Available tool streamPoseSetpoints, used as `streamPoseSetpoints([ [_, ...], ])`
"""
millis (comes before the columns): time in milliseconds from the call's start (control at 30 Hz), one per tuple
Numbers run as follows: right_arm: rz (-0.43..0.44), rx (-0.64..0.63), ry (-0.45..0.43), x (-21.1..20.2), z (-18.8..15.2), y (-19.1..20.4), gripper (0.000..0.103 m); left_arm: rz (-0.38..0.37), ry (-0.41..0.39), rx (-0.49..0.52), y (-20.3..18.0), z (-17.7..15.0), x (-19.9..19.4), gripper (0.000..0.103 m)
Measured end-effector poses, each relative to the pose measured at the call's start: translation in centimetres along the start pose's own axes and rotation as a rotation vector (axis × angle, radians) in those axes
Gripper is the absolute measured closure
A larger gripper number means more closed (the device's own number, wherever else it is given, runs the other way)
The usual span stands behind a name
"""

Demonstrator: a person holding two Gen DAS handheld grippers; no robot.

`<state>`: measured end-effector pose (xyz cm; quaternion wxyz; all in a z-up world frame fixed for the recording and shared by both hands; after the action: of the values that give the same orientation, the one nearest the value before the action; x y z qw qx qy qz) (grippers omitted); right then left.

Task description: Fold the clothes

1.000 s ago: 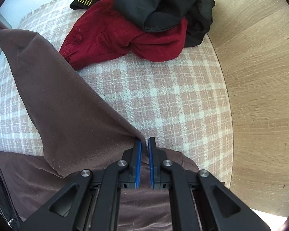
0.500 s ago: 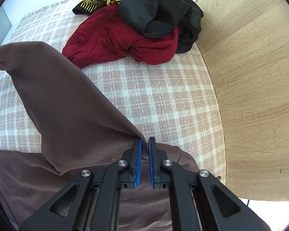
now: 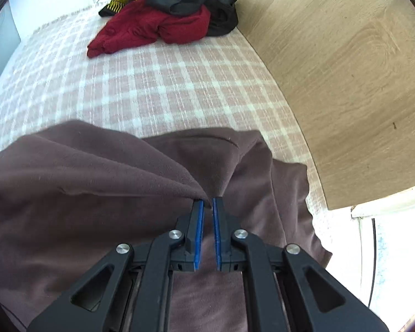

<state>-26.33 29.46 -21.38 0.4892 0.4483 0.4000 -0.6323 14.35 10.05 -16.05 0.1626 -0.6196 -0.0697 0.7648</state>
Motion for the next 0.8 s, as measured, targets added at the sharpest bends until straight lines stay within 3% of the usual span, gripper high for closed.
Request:
streamPoseSetpoints([
  [67, -0.073, -0.053, 0.050, 1.1, -1.6, 0.7, 0.096, -0.031, 0.061, -0.033, 0.3, -1.5, 1.6, 0.103],
  [133, -0.121, -0.111, 0.081, 1.2, -2.8, 1.5, 0.094, -0.011, 0.042, -0.052, 1.2, -2.0, 0.8, 0.103],
  [300, -0.062, -0.062, 0.094, -1.5, -4.1, 0.7, 0.090, 0.090, -0.056, -0.117, 5.3, -0.6, -2.3, 0.101],
  [367, -0.028, -0.008, 0.056, -2.9, -3.6, 0.1, 0.083, 0.094, -0.101, -0.129, 6.6, 1.8, -2.9, 0.101],
  [433, -0.003, 0.068, 0.024, -3.7, -2.6, -0.7, 0.056, 0.084, -0.148, -0.132, 7.4, 4.7, -3.3, 0.101],
  [567, 0.032, 0.200, -0.001, -3.4, -0.3, -2.0, 0.054, 0.124, -0.223, -0.044, 7.0, 12.7, -1.9, 0.101],
  [700, 0.020, 0.269, 0.009, -1.5, 2.1, -2.5, 0.054, 0.091, -0.193, -0.030, 6.4, 18.7, 1.9, 0.099],
  [800, 0.065, 0.317, 0.051, 1.0, 3.2, -3.2, 0.054, 0.081, -0.164, -0.007, 6.0, 21.4, 4.5, 0.098],
])
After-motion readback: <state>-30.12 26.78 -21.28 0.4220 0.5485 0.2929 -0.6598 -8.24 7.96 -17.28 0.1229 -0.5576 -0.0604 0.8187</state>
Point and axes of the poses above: each gripper's, at about its wrist camera, not at the fingertips, and x roughly the way its jaws point, y to its left, z to its top, the point moved 4 cm from there along x, roughly the way its jaws point, and after that the axes turned 13 degrees about z, right-handed, at the moved point
